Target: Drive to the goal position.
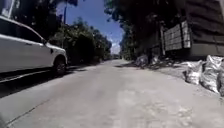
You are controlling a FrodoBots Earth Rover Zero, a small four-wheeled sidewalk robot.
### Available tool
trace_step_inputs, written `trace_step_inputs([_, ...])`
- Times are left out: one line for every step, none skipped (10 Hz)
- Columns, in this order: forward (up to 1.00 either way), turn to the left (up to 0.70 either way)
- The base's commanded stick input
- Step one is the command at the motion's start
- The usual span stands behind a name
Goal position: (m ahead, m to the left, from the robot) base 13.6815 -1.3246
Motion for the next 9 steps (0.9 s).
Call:
trace_step_inputs([0.85,-0.34])
trace_step_inputs([0.85,-0.34])
trace_step_inputs([0.85,-0.34])
trace_step_inputs([0.85,-0.33])
trace_step_inputs([0.85,-0.13])
trace_step_inputs([0.85,0.06])
trace_step_inputs([0.85,0.04])
trace_step_inputs([0.85,0.02])
trace_step_inputs([0.85,0.0])
